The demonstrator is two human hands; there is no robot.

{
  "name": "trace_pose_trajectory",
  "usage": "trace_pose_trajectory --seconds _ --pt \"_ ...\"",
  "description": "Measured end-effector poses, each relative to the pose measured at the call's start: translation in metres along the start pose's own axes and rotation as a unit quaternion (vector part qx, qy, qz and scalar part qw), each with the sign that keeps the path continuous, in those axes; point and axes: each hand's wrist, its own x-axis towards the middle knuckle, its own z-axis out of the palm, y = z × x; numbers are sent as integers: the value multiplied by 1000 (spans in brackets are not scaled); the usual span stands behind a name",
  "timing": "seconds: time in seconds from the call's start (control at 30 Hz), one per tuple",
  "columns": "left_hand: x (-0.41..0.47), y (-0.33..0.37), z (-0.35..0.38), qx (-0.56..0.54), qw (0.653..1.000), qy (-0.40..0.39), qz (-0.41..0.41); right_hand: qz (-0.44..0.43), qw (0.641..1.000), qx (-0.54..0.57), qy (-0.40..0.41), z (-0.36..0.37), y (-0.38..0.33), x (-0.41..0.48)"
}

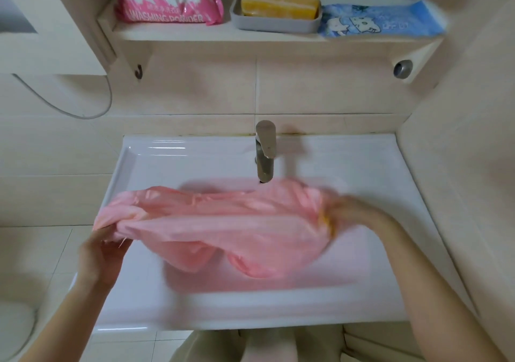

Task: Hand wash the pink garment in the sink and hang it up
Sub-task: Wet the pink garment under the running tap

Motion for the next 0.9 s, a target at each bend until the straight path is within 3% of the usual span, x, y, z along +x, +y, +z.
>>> trace_pose_trajectory --seconds 0.03,0.07,0.1,0.13,0.23,0.27,0.37,0.5,0.63,0.67,0.73,0.77,0.83,0.9 --pt "-4 2 -4 -8 1000 11 -10 77 975 -152 -140 12 12 3" --pt "-9 4 -7 -20 999 23 -19 105 934 -272 -208 22 27 8" --pt "-15 3 -10 -28 999 33 -23 98 910 -344 -210 32 43 17" --pt "-19 1 -14 -28 998 46 -32 74 918 -355 -160 43 53 24" --pt "-31 -6 -19 -47 994 82 -51 -42 959 -260 103 75 59 40" --pt "-32 -10 -24 -64 993 90 -53 -65 964 -222 132 88 57 47" --pt "-38 -13 -22 -88 987 124 -58 -89 962 -251 66 121 43 61" --pt "-40 -11 -12 -73 988 120 -59 -20 936 -342 -85 168 44 58" --pt "-33 -12 -14 -28 997 59 -38 -40 890 -444 -93 183 49 48" --pt "-28 -13 -19 7 999 29 -29 -35 913 -401 -57 178 47 51" --pt "-16 -11 -24 78 997 -16 -14 -9 980 -191 60 155 32 55" --pt "-11 -10 -23 90 996 -16 -4 -33 983 -102 149 142 22 55" --pt "-3 -9 -18 90 996 23 9 -145 938 15 313 123 12 52" --pt "0 -11 -10 111 992 54 26 -220 884 24 412 112 19 42"
